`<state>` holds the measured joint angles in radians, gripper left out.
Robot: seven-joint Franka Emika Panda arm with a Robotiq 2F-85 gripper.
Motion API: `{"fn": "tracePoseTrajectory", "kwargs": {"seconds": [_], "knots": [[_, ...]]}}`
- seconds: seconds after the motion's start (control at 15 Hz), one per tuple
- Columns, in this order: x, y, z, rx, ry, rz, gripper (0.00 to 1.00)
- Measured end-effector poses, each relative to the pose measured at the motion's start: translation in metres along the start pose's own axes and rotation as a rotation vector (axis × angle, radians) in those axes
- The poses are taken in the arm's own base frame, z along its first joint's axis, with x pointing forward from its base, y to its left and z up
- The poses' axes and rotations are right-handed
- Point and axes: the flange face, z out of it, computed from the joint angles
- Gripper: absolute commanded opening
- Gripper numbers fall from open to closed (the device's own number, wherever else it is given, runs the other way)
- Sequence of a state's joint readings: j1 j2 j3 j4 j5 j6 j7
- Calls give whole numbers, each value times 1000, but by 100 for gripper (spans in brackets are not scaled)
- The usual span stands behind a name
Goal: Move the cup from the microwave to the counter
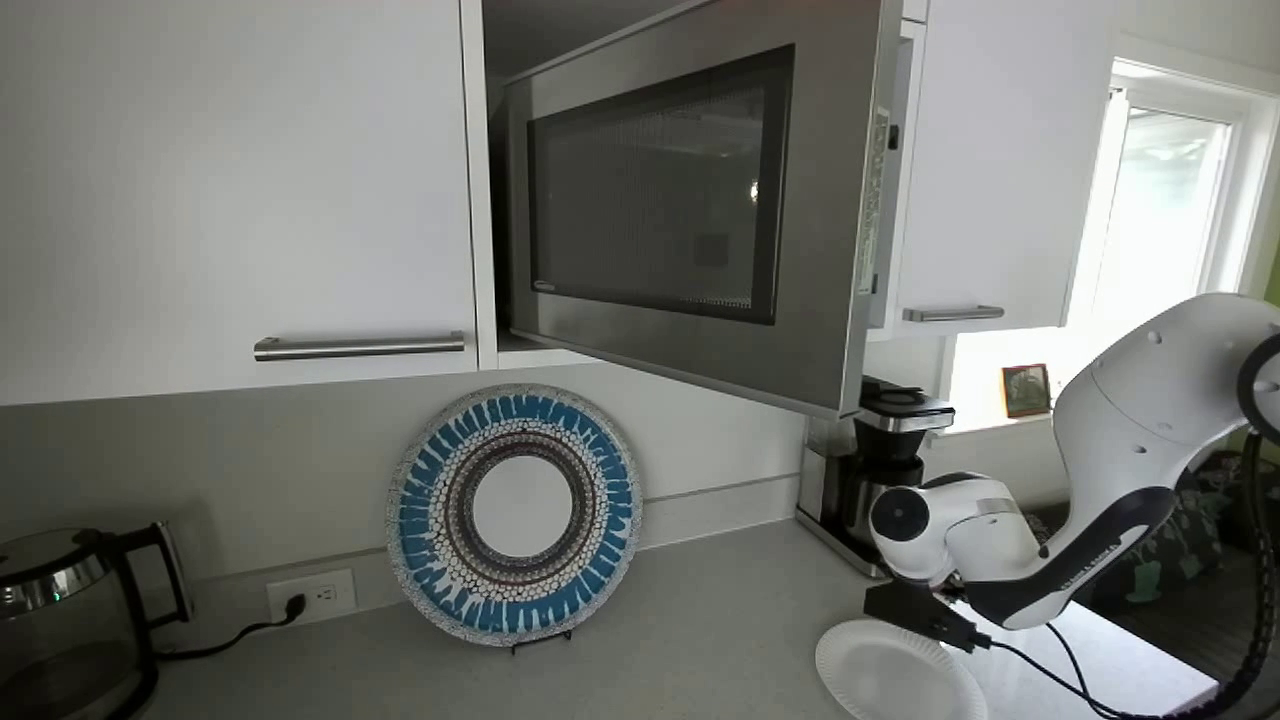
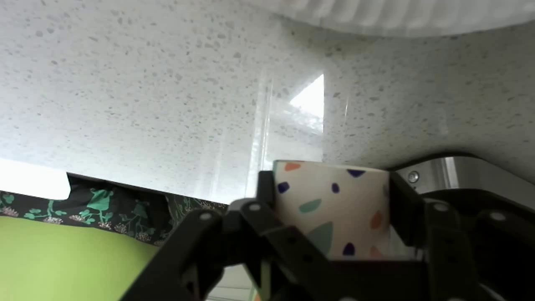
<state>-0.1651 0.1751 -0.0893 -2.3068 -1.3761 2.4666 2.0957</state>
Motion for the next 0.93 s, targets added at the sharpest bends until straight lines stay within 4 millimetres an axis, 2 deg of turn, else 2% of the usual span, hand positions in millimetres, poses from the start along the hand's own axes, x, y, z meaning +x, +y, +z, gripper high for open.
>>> {"fn": "tracePoseTrajectory", "kwargs": {"seconds": [0.6, 0.87, 0.93], "knots": [[-17, -3, 57, 11, 101, 121, 41], [-15, -8, 73, 1, 170, 157, 41], [-15, -8, 75, 0, 180, 156, 90]]}}
